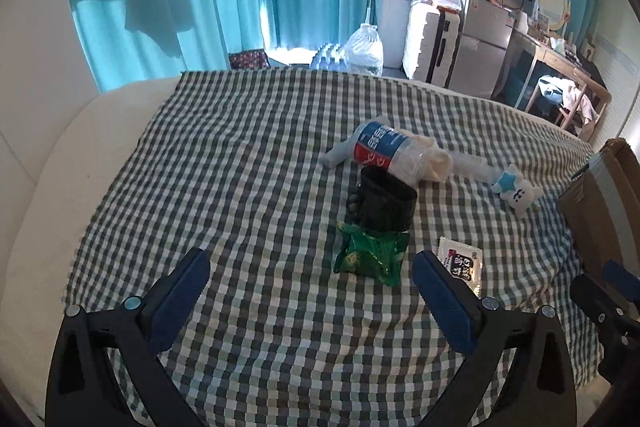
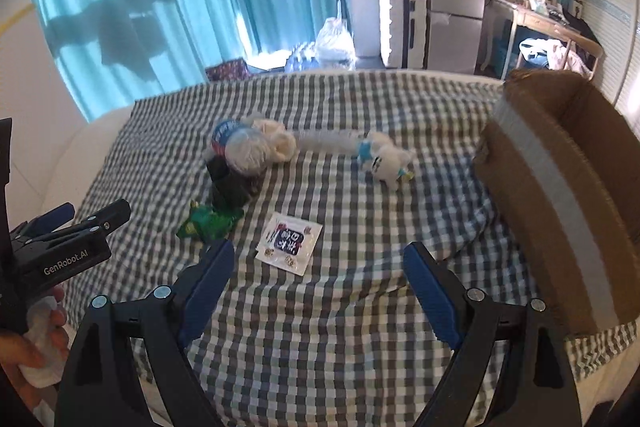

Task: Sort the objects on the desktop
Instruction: 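Move both tools back over the bedspread toward the remaining items, then grasp the white sachet with the right tool while the left tool grasps the green snack bag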

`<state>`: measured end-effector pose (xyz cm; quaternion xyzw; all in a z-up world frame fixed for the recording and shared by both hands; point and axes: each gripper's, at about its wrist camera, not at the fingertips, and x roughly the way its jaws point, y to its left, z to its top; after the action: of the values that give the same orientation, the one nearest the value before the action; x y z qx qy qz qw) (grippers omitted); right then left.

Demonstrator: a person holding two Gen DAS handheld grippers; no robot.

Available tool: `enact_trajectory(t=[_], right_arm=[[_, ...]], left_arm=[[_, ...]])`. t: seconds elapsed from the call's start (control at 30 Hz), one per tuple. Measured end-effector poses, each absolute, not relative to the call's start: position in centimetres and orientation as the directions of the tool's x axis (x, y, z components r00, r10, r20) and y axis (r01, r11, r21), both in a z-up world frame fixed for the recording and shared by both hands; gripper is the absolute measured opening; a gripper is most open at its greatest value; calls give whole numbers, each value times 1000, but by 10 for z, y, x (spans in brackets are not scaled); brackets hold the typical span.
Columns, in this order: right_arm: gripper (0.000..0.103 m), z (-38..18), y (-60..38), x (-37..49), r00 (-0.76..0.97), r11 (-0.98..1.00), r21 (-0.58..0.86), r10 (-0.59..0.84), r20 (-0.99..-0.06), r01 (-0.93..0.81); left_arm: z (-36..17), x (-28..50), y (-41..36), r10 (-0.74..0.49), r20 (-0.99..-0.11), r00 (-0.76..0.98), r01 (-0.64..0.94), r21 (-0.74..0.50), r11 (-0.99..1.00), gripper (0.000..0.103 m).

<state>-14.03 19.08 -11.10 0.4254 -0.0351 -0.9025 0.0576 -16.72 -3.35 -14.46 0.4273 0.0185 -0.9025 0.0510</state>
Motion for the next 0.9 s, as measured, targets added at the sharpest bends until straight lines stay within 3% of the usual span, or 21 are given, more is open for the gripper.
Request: enact_trajectory(t=[0.6,0.73,0.8,0.83,0.9], right_arm=[[87,-206,191,-187,-468,-994,111,-94,-879,-8],[87,-212,196,-190,-452,-992,123,-96,-887,-31],[87,-212,193,-194,-451,-992,124,-100,-887,-23],[87,-212,188,-198,-454,-992,129,-109,-884,-12],[87,-214,180,-206,-451,-990,142,-128,-883,2]], left_arm=[[-246,-232,-6,83,-851,-519,-10,-91,-996,103],[-265,-243,-4,35,-872,-488,-18,-30,-999,101],[-264,-244,-12,45,-868,-495,2,-53,-999,77],[-262,-244,-17,56,-864,-500,11,-71,-997,58],[-258,-244,-26,68,-868,-492,14,-85,-996,54]])
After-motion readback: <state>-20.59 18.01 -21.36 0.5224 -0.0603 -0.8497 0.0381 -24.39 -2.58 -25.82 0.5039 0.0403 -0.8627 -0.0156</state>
